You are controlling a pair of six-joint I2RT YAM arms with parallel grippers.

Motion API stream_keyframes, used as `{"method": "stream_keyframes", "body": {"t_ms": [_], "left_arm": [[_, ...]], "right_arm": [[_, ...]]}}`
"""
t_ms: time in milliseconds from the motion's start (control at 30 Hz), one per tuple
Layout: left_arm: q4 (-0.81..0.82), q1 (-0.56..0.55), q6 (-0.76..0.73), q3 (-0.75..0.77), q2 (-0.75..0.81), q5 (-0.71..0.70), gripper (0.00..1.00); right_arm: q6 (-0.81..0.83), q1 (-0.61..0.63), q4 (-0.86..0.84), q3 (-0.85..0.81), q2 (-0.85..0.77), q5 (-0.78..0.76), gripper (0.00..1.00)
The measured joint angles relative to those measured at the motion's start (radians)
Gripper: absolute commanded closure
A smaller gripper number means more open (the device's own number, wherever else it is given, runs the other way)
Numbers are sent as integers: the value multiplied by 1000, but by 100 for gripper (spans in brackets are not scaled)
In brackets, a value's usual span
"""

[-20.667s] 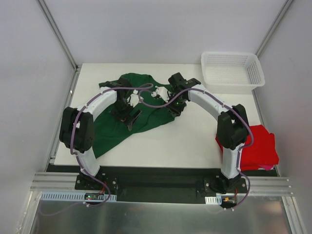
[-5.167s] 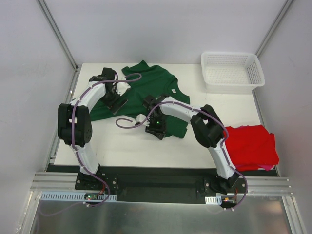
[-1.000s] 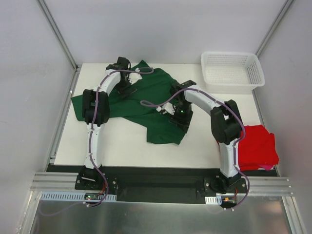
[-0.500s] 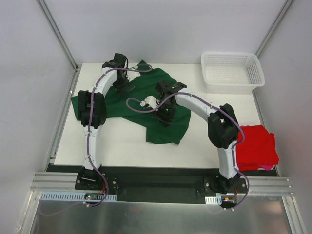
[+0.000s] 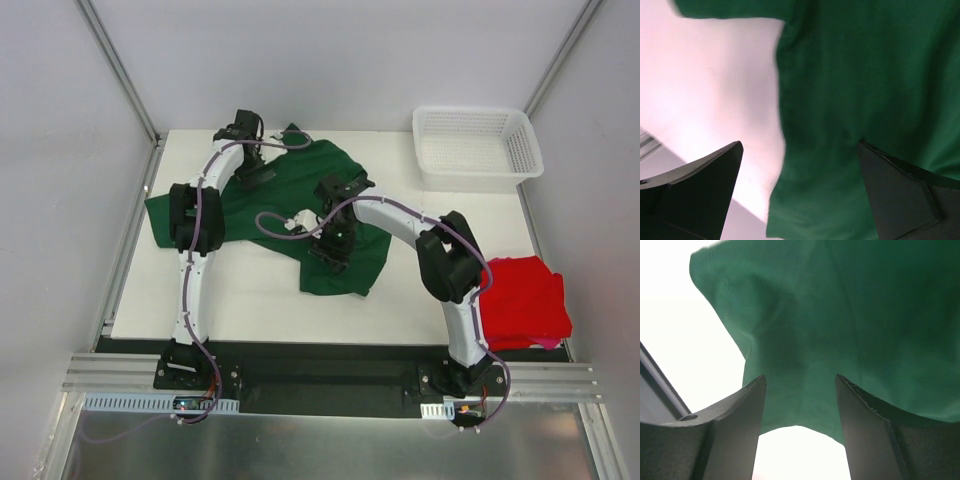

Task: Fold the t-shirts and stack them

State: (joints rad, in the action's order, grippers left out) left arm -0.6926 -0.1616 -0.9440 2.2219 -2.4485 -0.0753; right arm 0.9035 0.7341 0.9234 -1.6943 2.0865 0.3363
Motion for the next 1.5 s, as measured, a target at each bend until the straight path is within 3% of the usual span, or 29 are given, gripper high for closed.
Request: {"method": "stream_keyframes", "body": {"t_ms": [800,1500], "left_arm": [[68,5,-50,-22,-29,-68,1],[97,64,-143,-37,-27,-146,1]], "right_arm": [[213,2,282,18,74,138,38],[314,23,376,55,116,219,33]]}}
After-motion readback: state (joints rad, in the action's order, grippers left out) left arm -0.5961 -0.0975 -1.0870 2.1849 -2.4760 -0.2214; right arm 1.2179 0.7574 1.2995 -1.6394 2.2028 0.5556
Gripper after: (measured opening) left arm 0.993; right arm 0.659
